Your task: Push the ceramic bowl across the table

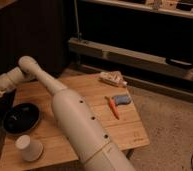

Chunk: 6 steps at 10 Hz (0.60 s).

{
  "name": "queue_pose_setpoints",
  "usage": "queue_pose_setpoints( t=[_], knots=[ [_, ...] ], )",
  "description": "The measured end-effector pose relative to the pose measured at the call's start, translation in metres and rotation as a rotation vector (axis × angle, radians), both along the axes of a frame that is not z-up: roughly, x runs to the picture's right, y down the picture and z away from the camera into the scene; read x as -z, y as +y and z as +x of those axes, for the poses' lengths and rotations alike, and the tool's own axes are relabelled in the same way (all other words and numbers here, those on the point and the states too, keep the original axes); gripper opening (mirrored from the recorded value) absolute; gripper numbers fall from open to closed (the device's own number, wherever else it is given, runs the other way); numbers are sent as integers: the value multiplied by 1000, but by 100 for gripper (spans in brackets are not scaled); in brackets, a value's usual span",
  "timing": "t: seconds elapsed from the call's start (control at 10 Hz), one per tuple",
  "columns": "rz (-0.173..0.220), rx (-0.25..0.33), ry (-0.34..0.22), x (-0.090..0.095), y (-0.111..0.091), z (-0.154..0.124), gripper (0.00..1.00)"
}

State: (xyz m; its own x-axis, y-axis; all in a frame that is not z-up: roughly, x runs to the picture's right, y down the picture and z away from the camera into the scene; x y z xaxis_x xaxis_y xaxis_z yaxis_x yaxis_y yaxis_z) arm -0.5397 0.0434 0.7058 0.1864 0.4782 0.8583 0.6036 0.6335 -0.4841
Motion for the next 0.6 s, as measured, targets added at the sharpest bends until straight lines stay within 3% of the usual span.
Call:
queue_pose_setpoints(
  t=[0.4,0.6],
  knots=[
    [41,23,93,-26,-2,9,0],
    [48,30,136,-49,-8,14,0]
  ],
)
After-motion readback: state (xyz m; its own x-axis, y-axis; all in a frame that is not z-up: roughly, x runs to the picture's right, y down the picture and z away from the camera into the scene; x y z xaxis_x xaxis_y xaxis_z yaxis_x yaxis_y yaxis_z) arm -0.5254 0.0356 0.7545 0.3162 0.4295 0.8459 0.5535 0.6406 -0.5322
